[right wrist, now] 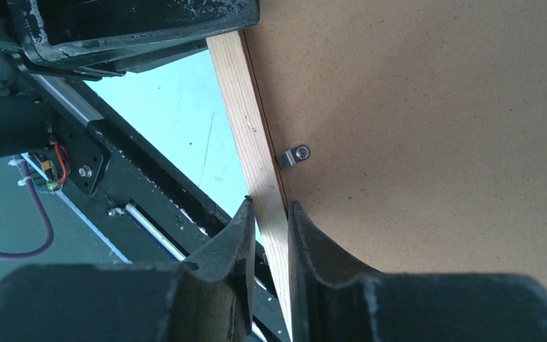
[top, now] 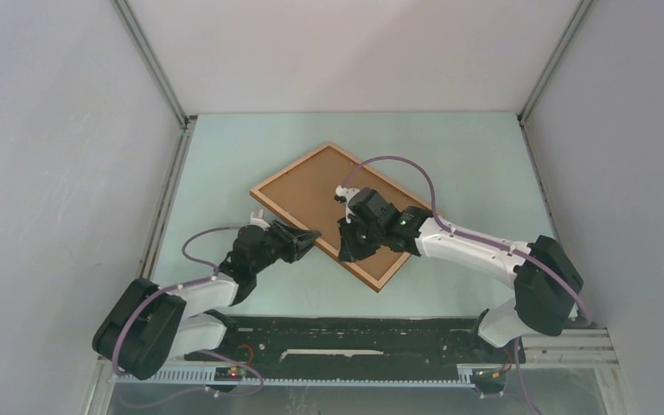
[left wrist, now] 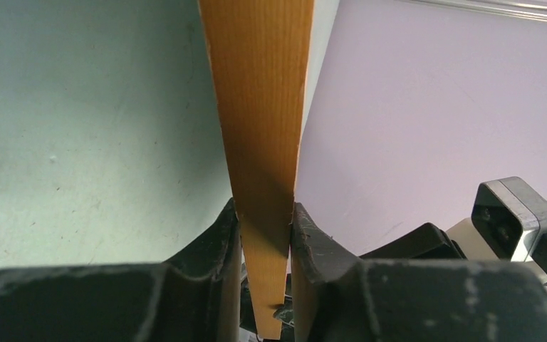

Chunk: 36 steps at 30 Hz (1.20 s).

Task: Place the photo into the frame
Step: Turn over the photo frame at the center of the board.

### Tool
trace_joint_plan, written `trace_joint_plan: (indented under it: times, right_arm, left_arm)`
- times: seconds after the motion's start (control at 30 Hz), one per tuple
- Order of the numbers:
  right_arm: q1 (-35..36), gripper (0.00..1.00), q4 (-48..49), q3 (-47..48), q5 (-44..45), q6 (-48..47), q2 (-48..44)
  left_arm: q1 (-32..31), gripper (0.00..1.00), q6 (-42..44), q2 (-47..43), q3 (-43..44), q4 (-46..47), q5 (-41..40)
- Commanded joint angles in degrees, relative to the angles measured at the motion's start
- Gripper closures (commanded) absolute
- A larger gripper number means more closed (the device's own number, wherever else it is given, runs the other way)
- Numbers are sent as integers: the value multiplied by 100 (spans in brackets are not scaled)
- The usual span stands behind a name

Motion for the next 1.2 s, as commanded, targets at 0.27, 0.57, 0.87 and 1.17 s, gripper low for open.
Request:
trace_joint_plan:
  times: [0.27,0.57,0.87,1.17]
  right_arm:
    - [353,45,-68,-23,959,-726,-1285]
    - [1072,21,1586,-1481,987,-2917,-3436]
    - [1612,17,2150,-2441,939,-4232,-3883]
    - [2645,9,2977,-3176,1921,-5093,-4044]
  left_arm:
    - [445,100,1665,-1997,1323,-3623,-133]
    - [1465,100,1668,-3166,1908,-5207,525]
    - [1470,100,1684,-3157,2546,-5442,652]
    - [1459,100,1568,-2957,2993,-5597,652]
